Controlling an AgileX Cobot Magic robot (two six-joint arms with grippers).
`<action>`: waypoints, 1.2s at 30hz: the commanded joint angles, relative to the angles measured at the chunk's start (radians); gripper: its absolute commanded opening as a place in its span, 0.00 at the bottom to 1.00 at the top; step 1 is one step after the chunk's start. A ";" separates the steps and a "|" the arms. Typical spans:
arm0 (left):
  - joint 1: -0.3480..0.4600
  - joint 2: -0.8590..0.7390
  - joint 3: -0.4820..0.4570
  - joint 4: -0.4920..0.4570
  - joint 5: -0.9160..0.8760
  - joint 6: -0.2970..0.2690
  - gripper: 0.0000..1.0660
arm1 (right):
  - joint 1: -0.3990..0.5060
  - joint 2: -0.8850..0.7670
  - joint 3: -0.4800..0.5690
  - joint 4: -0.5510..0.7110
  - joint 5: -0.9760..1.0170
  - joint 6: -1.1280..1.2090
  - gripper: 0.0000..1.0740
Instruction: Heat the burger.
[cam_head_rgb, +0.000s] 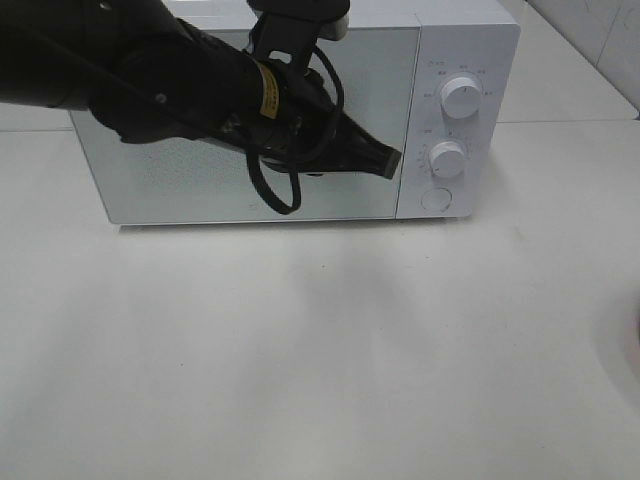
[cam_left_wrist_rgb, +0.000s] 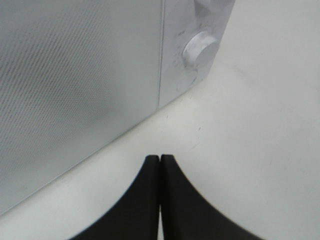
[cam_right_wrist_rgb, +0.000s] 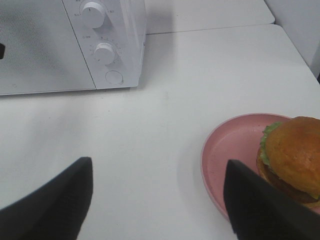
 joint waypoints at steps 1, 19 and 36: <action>-0.007 -0.041 0.005 0.000 0.117 0.014 0.00 | -0.004 -0.024 0.002 0.003 -0.008 -0.001 0.66; 0.284 -0.141 0.004 -0.433 0.729 0.358 0.00 | -0.004 -0.024 0.002 0.003 -0.008 -0.001 0.66; 0.795 -0.486 0.323 -0.489 0.820 0.488 0.00 | -0.004 -0.024 0.002 0.003 -0.008 -0.001 0.66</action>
